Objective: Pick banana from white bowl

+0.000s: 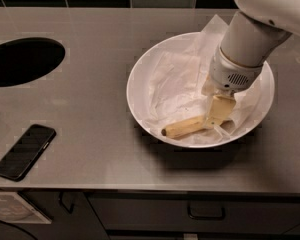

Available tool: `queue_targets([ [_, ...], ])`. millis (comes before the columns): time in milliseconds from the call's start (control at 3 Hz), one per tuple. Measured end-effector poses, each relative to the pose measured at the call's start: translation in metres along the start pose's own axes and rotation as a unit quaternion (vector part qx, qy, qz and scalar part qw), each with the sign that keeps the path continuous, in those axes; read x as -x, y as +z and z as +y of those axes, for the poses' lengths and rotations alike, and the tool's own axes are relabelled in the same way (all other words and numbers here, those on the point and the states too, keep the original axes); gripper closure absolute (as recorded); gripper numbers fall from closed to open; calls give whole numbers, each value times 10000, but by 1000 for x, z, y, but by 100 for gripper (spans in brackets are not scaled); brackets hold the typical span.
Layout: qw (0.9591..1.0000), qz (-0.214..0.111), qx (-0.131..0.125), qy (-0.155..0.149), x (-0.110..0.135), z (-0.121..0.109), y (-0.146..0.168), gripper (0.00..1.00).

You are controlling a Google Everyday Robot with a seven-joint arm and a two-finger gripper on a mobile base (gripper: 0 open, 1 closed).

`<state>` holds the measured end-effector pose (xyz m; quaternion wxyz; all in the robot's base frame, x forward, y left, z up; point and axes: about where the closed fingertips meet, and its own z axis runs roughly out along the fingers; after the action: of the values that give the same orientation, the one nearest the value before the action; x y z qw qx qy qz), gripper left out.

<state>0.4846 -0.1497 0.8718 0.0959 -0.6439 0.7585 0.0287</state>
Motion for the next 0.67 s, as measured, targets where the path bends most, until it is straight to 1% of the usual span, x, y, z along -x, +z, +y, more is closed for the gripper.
queue_targets([
  [333, 9999, 59, 112, 49, -6, 7, 6, 37],
  [667, 9997, 95, 200, 65, -9, 11, 12, 38],
])
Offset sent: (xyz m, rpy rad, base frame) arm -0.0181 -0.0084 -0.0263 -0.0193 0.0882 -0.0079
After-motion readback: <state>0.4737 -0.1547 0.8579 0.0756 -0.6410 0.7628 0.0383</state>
